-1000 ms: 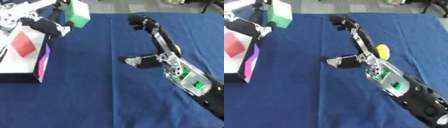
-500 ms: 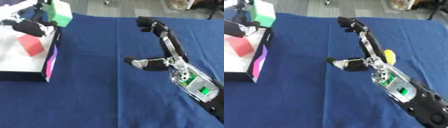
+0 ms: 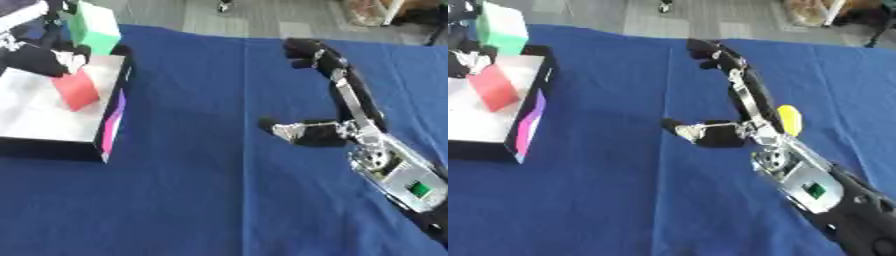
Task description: Pick up the objects with one hand, pass them to the other hand, and then place them into the box on the other side of the table.
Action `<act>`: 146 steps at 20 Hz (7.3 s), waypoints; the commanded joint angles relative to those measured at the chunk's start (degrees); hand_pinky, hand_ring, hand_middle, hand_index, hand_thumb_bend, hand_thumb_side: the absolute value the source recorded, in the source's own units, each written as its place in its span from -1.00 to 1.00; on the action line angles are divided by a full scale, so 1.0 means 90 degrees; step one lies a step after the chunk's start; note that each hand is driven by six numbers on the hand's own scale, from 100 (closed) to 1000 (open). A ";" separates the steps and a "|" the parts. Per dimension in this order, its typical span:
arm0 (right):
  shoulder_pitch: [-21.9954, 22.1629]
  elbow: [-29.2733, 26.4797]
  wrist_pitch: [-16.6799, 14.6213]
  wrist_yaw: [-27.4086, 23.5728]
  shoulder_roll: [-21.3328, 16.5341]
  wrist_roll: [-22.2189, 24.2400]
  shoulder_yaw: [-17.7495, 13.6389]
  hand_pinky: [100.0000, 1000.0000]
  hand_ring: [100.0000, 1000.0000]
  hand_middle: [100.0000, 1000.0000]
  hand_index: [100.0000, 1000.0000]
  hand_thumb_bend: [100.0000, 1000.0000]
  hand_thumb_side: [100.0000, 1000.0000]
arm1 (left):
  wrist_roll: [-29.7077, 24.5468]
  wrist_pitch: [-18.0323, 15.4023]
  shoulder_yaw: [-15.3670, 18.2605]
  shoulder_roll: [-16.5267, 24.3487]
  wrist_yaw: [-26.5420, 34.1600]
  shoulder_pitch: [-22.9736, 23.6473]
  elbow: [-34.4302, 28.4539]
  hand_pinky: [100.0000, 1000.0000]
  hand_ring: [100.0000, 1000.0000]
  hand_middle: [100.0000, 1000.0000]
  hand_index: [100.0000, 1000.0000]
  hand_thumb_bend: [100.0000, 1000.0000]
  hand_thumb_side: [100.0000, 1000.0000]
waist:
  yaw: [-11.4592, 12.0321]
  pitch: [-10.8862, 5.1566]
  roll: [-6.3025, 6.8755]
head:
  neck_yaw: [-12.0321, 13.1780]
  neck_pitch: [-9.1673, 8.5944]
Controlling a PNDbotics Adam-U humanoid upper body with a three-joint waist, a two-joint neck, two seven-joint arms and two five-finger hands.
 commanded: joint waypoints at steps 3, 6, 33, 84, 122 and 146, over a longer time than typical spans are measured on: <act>-0.0027 -0.0130 0.0031 0.0081 -0.0063 -0.0031 -0.0066 0.45 0.57 0.54 0.76 0.24 -1.00 | 0.0061 -0.0079 0.0124 0.0224 -0.0224 -0.0046 0.0056 1.00 -0.16 -0.81 -0.56 -1.00 -0.68 | 0.0016 -0.0238 -0.0079 | 0.0070 -0.0091; -0.0017 -0.0130 0.0042 0.0117 -0.0043 -0.0034 -0.0058 0.45 0.57 0.54 0.76 0.24 -1.00 | 0.0088 -0.0135 0.0123 0.0237 -0.0335 -0.0007 0.0147 1.00 -0.15 -0.80 -0.55 -1.00 -0.68 | 0.0020 -0.0230 -0.0097 | 0.0051 -0.0086; 0.0017 -0.0130 0.0059 0.0206 -0.0059 -0.0145 -0.0046 0.44 0.56 0.54 0.75 0.25 -1.00 | -0.0719 -0.0455 0.0323 0.0457 -0.1903 0.0228 0.0552 1.00 0.80 0.50 0.82 -0.40 -0.49 | -0.0039 -0.0192 -0.0066 | -0.0071 -0.0085; 0.2604 -0.0130 0.1927 -0.0747 -0.2268 0.3341 -0.3277 0.62 0.65 0.59 0.68 0.00 -0.85 | 0.0808 0.0481 0.0574 0.0514 0.3219 0.0839 -0.2574 1.00 0.42 0.27 0.45 -1.00 -0.36 | -0.0114 0.0224 -0.0059 | -0.1505 -0.0054; 0.2553 0.0342 0.2929 -0.0682 -0.1711 0.2257 -0.3196 0.48 0.46 0.30 0.43 -0.25 -1.00 | 0.1096 0.0483 0.0573 0.0626 0.3206 0.0738 -0.3004 1.00 0.36 0.14 0.35 -1.00 -0.39 | 0.0186 0.0903 -0.0070 | -0.1946 -0.0404; 0.2608 -0.0129 0.2345 -0.1762 -0.2000 0.1333 -0.3222 0.29 0.18 -0.13 0.08 -0.65 -1.00 | 0.1061 0.0401 0.0497 0.0524 0.3353 0.0866 -0.2969 1.00 0.39 0.28 0.45 -1.00 -0.30 | -0.0034 0.0391 0.0031 | -0.1789 -0.0142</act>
